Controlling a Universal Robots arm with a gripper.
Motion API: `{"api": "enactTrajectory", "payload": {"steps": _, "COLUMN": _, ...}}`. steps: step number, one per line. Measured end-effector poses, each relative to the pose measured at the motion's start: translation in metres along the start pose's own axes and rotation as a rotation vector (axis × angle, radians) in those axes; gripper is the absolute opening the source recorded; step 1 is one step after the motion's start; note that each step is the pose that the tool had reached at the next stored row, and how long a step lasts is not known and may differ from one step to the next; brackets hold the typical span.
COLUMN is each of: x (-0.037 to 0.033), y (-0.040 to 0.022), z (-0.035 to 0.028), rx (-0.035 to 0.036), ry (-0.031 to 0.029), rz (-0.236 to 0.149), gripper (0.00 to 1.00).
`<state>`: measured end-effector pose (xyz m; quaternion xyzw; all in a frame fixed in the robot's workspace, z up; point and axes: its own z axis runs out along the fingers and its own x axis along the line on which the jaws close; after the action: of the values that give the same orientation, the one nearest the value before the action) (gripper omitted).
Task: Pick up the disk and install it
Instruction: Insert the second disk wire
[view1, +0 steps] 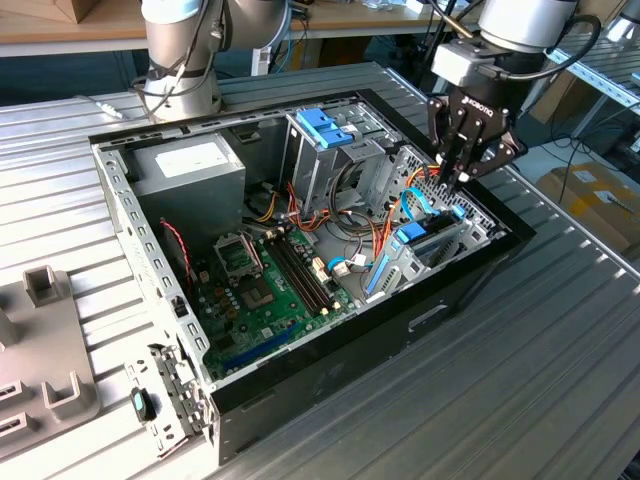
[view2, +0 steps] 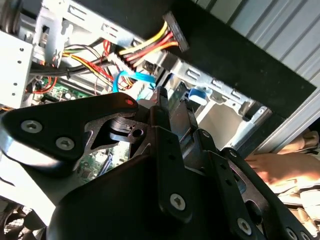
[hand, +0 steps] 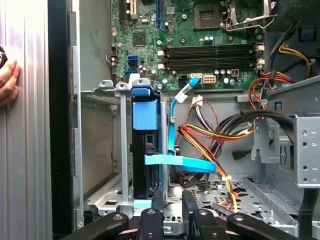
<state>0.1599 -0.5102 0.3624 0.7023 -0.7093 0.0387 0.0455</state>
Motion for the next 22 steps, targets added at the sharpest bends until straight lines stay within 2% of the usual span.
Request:
{"api": "enactTrajectory", "payload": {"steps": 1, "x": -0.0024, "y": -0.0033, "z": -0.0004, "rx": 0.0000, "ry": 0.0002, "rz": 0.000, "gripper": 0.29}}
{"api": "enactTrajectory", "payload": {"steps": 5, "x": -0.0062, "y": -0.0084, "z": -0.0008, "rx": 0.0000, "ry": 0.0000, "rz": 0.000, "gripper": 0.29}}
{"api": "enactTrajectory", "payload": {"steps": 18, "x": -0.0066, "y": -0.0086, "z": -0.0008, "rx": 0.0001, "ry": 0.0000, "rz": -0.001, "gripper": 0.29}}
{"api": "enactTrajectory", "payload": {"steps": 22, "x": -0.0108, "y": -0.0095, "z": -0.0014, "rx": 0.0001, "ry": 0.0001, "rz": -0.001, "gripper": 0.29}}
